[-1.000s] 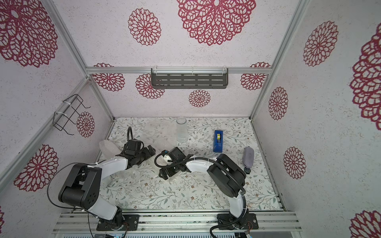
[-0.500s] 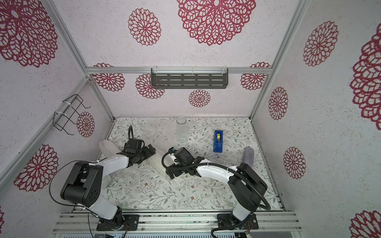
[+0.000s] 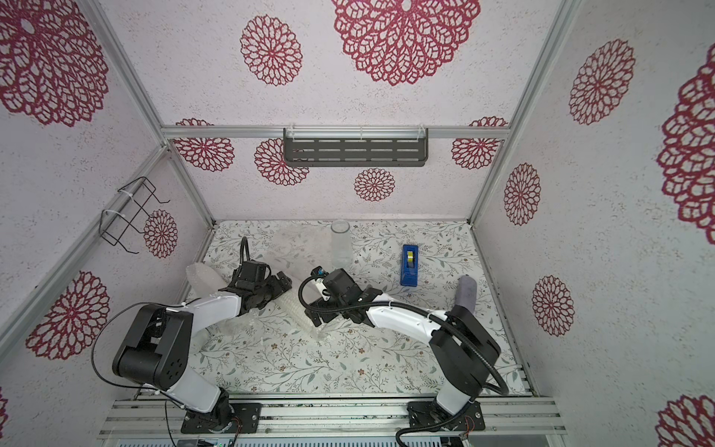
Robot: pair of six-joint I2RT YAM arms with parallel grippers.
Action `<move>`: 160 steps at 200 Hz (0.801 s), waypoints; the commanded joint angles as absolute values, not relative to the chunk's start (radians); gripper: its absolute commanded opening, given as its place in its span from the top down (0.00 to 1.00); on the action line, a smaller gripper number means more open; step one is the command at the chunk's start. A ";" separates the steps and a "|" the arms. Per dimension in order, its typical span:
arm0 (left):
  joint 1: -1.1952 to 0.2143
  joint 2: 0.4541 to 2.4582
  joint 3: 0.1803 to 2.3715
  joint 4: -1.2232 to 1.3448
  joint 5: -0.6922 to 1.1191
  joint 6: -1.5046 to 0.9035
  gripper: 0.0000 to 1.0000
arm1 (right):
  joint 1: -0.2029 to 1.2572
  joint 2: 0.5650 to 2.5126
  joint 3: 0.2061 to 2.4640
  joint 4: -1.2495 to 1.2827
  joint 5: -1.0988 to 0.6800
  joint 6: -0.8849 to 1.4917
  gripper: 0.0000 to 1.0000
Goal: Wrap vases in bubble wrap
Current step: Wrap the vase in bubble wrap.
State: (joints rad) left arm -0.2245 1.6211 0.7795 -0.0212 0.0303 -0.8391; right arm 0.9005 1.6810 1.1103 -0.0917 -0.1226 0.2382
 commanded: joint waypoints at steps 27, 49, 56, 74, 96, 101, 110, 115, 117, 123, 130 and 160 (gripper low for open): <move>-0.225 1.619 0.733 -0.106 -0.036 -0.838 0.04 | 0.890 1.770 1.120 0.009 -0.231 0.274 0.01; -0.227 1.632 0.757 -0.141 -0.038 -0.846 0.04 | 0.885 1.796 1.106 0.023 -0.314 0.284 0.01; -0.227 1.638 0.768 -0.158 -0.043 -0.848 0.04 | 0.889 1.793 1.090 0.032 -0.322 0.294 0.01; -0.227 1.644 0.779 -0.176 -0.061 -0.862 0.04 | 0.897 1.773 1.051 0.040 -0.310 0.309 0.01; -0.227 1.655 0.799 -0.194 -0.081 -0.873 0.04 | 0.915 1.750 1.014 0.046 -0.266 0.323 0.01; -0.229 1.659 0.804 -0.197 -0.082 -0.874 0.04 | 0.920 1.747 1.011 0.046 -0.253 0.326 0.01; -0.233 1.666 0.813 -0.206 -0.087 -0.877 0.04 | 0.928 1.743 1.006 0.050 -0.230 0.335 0.01; -0.234 1.669 0.818 -0.209 -0.091 -0.879 0.04 | 0.931 1.740 1.003 0.055 -0.215 0.344 0.01; -0.235 1.670 0.820 -0.210 -0.091 -0.880 0.04 | 0.933 1.739 1.001 0.058 -0.210 0.347 0.01; -0.236 1.674 0.824 -0.212 -0.095 -0.883 0.04 | 0.938 1.733 0.994 0.070 -0.193 0.358 0.01; -0.240 1.679 0.829 -0.216 -0.098 -0.885 0.04 | 0.940 1.727 0.984 0.086 -0.175 0.373 0.01; -0.258 1.699 0.858 -0.239 -0.114 -0.891 0.05 | 0.945 1.695 0.931 0.159 -0.115 0.425 0.03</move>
State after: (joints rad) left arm -0.2504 1.6543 0.8532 -0.1219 -0.0326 -0.8818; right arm 0.9386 1.7657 0.9554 0.0845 -0.1822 0.3553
